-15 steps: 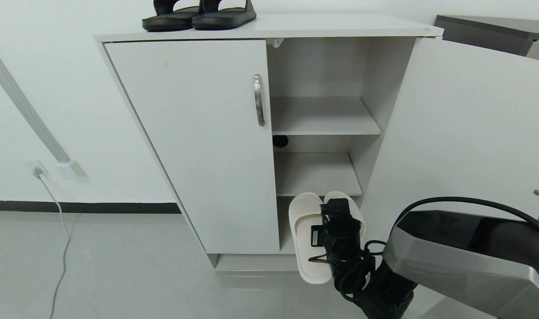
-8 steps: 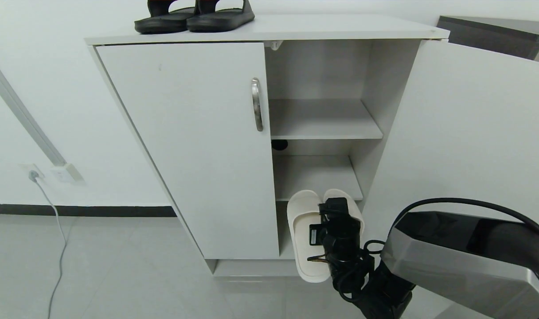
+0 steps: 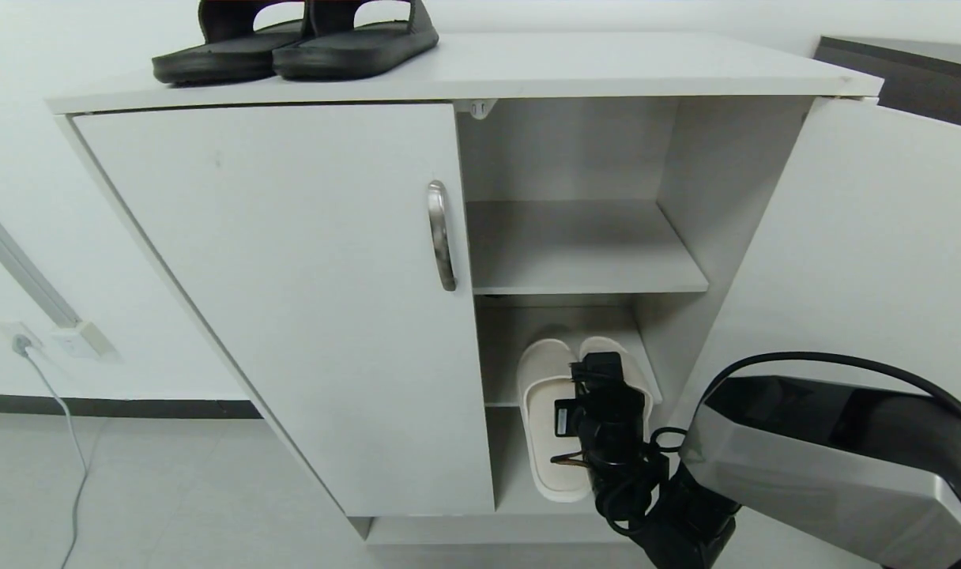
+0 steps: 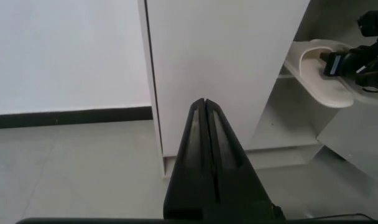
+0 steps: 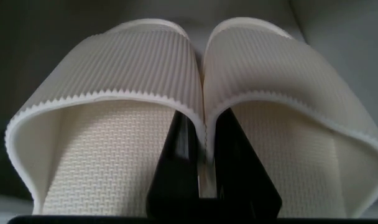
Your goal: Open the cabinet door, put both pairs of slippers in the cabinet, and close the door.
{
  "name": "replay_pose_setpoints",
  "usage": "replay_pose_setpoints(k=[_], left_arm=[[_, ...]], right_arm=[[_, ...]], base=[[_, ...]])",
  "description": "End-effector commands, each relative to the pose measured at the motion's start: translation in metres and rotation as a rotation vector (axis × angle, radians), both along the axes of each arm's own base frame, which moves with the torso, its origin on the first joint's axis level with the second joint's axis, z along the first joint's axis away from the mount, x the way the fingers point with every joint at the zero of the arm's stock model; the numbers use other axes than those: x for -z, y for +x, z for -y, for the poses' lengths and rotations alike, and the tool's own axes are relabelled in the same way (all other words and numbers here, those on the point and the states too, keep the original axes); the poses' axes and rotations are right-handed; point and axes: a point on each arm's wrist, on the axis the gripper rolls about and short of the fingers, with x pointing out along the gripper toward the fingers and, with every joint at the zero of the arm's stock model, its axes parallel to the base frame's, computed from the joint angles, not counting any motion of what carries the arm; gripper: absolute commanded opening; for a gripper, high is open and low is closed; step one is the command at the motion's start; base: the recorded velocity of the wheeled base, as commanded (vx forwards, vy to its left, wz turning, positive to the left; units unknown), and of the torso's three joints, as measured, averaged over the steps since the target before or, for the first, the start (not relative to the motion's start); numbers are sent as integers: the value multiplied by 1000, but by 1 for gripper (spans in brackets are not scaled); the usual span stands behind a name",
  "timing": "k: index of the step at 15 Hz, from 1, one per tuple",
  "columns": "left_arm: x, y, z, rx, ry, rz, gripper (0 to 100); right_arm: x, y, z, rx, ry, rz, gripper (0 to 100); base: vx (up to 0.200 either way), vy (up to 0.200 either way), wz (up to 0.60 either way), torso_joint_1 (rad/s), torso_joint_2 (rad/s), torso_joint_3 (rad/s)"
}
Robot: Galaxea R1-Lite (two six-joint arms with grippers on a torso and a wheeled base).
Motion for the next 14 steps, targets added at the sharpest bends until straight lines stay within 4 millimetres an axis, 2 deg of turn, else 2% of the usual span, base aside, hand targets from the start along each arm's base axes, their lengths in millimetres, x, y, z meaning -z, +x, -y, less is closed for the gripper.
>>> replay_pose_setpoints(k=[1, 3, 9, 11, 14], left_arm=[[0, 0, 0, -2, 0, -1, 0], [0, 0, 0, -2, -2, -1, 0], [0, 0, 0, -7, -6, -1, 0], [0, 0, 0, -8, -6, -1, 0], [0, 0, 0, -8, -6, -1, 0]], right_arm=[[1, 1, 1, 1, -6, -2, 0], [-4, 10, 4, 14, -2, 12, 0], [-2, 40, 4, 29, -35, 7, 0], [3, 61, 0, 50, -34, 9, 0], [6, 77, -4, 58, -29, 12, 0]], base=[[200, 0, 0, 2, 7, 7], [0, 0, 0, 0, 0, 0], [0, 0, 0, 0, 0, 0], [0, 0, 0, 0, 0, 0], [0, 0, 0, 0, 0, 0]])
